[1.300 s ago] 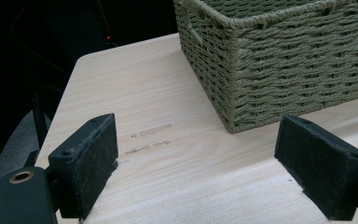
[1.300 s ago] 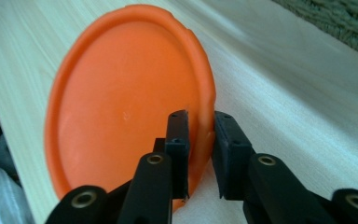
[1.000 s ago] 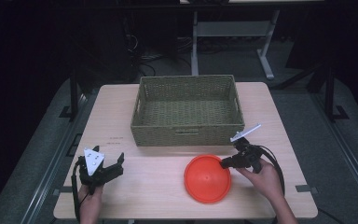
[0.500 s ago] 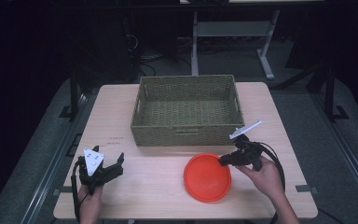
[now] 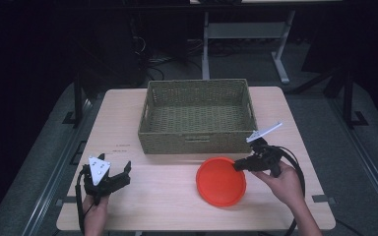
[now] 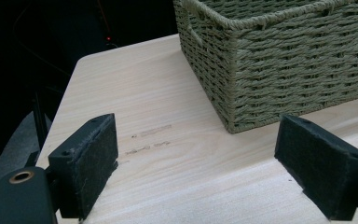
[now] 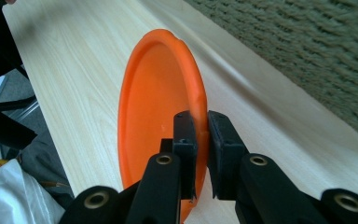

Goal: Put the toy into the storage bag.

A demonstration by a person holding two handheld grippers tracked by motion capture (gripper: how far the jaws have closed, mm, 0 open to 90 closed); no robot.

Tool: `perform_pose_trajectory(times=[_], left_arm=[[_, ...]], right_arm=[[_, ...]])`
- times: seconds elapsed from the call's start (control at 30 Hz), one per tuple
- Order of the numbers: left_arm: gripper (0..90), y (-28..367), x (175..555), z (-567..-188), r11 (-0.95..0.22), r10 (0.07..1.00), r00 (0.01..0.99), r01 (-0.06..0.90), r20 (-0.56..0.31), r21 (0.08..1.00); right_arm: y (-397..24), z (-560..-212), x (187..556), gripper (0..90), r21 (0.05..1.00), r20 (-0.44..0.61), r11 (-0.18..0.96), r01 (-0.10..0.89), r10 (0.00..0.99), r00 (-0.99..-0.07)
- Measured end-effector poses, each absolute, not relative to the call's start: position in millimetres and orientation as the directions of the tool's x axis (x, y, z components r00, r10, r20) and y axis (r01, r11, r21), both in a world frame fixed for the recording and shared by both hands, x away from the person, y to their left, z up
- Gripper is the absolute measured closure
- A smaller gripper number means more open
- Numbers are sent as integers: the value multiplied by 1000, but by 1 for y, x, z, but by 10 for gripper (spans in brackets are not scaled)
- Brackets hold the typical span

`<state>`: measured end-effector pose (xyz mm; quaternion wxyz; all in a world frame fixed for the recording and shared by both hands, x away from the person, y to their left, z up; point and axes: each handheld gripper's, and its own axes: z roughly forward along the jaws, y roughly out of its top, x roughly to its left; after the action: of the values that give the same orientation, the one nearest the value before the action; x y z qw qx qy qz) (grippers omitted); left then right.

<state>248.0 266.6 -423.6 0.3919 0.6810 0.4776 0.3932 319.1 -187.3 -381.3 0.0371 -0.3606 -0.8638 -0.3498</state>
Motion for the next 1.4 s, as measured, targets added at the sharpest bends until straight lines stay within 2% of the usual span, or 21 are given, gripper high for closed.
perform_pose_trajectory(times=[1.4], left_arm=[[127,266,248,-423,-235,959,235,342,159,910]], right_arm=[[-200,-315,324,822,627,251,482,612,619,-744]])
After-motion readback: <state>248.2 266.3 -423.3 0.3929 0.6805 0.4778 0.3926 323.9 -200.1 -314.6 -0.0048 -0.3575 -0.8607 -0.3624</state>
